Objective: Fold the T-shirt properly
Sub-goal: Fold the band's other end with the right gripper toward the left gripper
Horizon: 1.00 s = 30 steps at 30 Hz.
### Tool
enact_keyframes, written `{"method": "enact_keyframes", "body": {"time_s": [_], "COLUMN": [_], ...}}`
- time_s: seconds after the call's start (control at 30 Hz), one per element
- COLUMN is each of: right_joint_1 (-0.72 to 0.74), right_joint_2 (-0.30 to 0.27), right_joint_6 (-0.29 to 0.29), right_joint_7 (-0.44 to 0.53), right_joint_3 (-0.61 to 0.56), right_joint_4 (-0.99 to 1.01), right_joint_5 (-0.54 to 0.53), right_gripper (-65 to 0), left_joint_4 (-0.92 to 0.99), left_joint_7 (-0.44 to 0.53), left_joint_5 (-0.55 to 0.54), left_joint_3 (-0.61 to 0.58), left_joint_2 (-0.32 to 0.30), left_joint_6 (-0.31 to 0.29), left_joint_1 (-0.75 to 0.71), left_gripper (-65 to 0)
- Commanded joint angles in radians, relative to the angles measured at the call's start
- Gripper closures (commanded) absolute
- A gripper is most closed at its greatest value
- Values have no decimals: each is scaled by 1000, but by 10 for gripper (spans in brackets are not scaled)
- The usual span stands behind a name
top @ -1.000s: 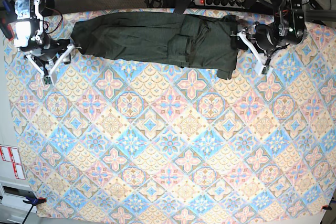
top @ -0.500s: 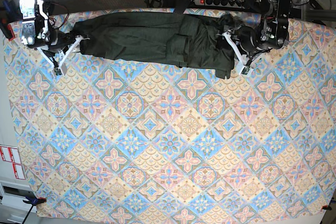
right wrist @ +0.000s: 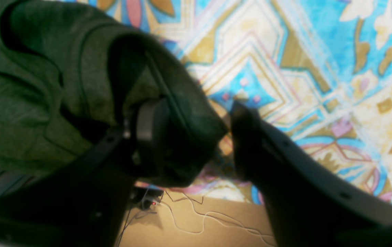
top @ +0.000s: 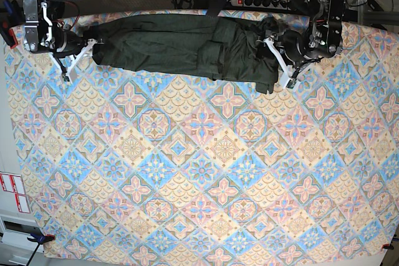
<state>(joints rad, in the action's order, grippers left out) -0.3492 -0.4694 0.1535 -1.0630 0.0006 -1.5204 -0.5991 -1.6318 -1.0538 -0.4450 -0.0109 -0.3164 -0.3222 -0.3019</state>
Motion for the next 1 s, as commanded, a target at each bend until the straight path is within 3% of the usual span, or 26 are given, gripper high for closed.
{"method": "enact_keyframes", "body": {"time_s": [0.0, 0.23, 0.47, 0.6, 0.8, 0.97], "right_joint_1": [2, -3, -1, 0, 0, 16], "right_joint_2": [-10, 2, 7, 7, 7, 8], "right_joint_6": [1, 1, 1, 1, 1, 1], "right_joint_7": [5, 7, 4, 4, -6, -46], "right_joint_3": [-21, -127, -135, -135, -139, -216], "right_joint_4": [-10, -99, -133, -131, -125, -84], "right_joint_5": [5, 1, -186, -241, -249, -247], "right_gripper": [-296, -296, -296, -296, -296, -293], "left_joint_4": [-9, -9, -9, -11, -11, -12], "left_joint_7": [-7, -7, -7, -7, -7, -7], "left_joint_5": [5, 8, 8, 5, 4, 4], "left_joint_3": [1, 2, 4, 4, 4, 4], "left_joint_2": [-8, -8, -10, -11, -11, -10], "left_joint_6": [-2, -2, -2, -2, -2, -2], "left_joint_1": [-1, 0, 0, 0, 0, 0], "left_gripper": [-369, -369, -369, -369, -369, -369]}}
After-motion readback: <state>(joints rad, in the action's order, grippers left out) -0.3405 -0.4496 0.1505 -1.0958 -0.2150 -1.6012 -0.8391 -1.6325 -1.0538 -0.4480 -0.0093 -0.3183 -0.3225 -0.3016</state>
